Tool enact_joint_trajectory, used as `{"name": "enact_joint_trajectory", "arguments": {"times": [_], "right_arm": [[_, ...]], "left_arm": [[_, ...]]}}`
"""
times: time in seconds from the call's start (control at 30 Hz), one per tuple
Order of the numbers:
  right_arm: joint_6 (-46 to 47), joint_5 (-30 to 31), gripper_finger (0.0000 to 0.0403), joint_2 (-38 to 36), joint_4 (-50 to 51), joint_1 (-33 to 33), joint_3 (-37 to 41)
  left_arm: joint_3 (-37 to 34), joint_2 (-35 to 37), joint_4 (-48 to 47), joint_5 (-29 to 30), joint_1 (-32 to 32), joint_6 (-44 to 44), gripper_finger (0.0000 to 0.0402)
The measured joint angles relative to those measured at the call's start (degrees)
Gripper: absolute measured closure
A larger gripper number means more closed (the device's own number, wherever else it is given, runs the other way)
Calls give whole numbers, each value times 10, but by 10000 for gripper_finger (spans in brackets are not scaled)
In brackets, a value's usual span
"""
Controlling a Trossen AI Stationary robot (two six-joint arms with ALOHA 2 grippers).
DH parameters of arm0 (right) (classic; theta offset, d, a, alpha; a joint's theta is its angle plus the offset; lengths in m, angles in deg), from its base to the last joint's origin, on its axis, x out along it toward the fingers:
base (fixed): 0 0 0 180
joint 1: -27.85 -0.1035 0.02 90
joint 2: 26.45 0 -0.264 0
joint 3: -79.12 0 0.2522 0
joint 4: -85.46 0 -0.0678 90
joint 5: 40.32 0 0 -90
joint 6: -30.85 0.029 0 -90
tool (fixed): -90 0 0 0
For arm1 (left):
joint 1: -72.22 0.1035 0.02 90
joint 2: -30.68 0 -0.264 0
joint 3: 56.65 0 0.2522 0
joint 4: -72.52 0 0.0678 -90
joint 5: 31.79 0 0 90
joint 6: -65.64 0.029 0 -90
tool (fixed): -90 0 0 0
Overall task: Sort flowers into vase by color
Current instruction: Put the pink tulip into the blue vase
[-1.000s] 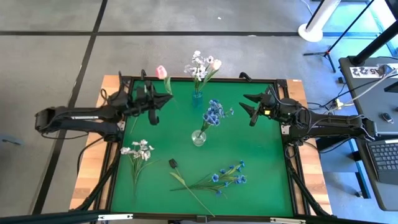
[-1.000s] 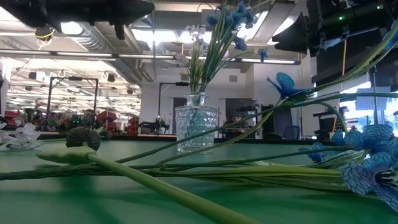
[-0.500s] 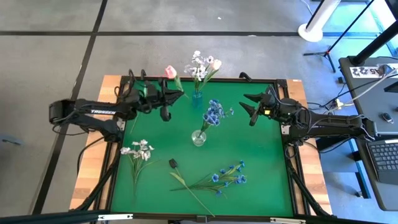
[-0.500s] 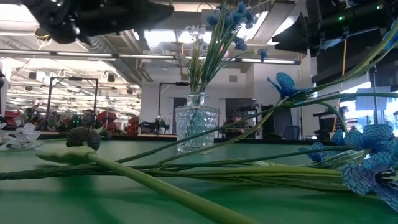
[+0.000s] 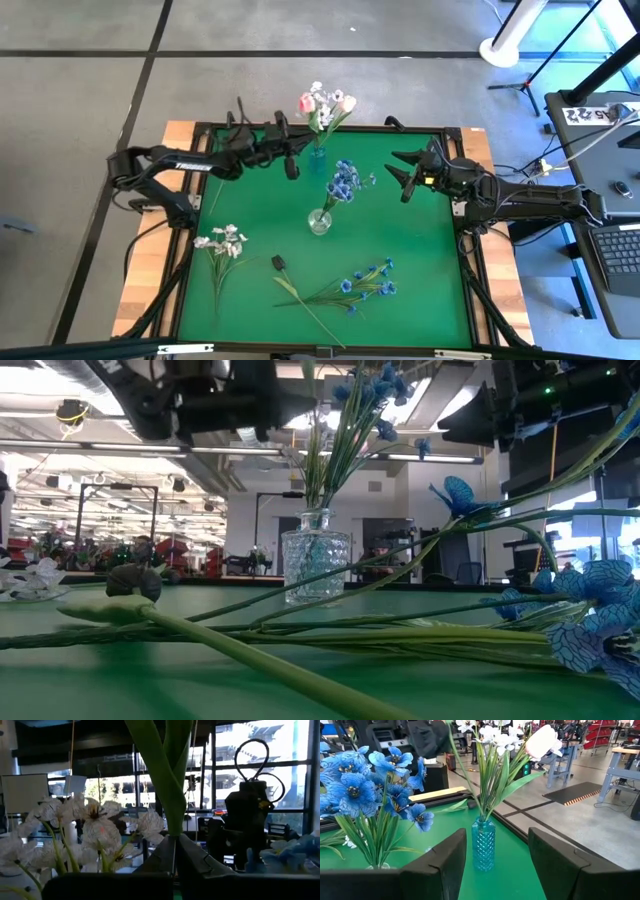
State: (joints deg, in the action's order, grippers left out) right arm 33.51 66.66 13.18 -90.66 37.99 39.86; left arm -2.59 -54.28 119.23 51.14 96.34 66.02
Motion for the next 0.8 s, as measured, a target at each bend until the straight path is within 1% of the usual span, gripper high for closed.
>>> {"name": "enact_joint_trajectory", "arguments": {"times": [0.13,0.37,0.67,0.8], "right_arm": [[0,0,194,0,11,0,0],[0,0,194,0,25,0,0],[0,-1,194,0,27,0,0],[0,-1,194,0,29,0,0]], "left_arm": [[3,-16,-2,6,9,2,401],[3,-16,-5,9,22,-2,401],[3,-16,-35,11,12,-17,401],[3,-16,-63,30,11,-13,401]]}}
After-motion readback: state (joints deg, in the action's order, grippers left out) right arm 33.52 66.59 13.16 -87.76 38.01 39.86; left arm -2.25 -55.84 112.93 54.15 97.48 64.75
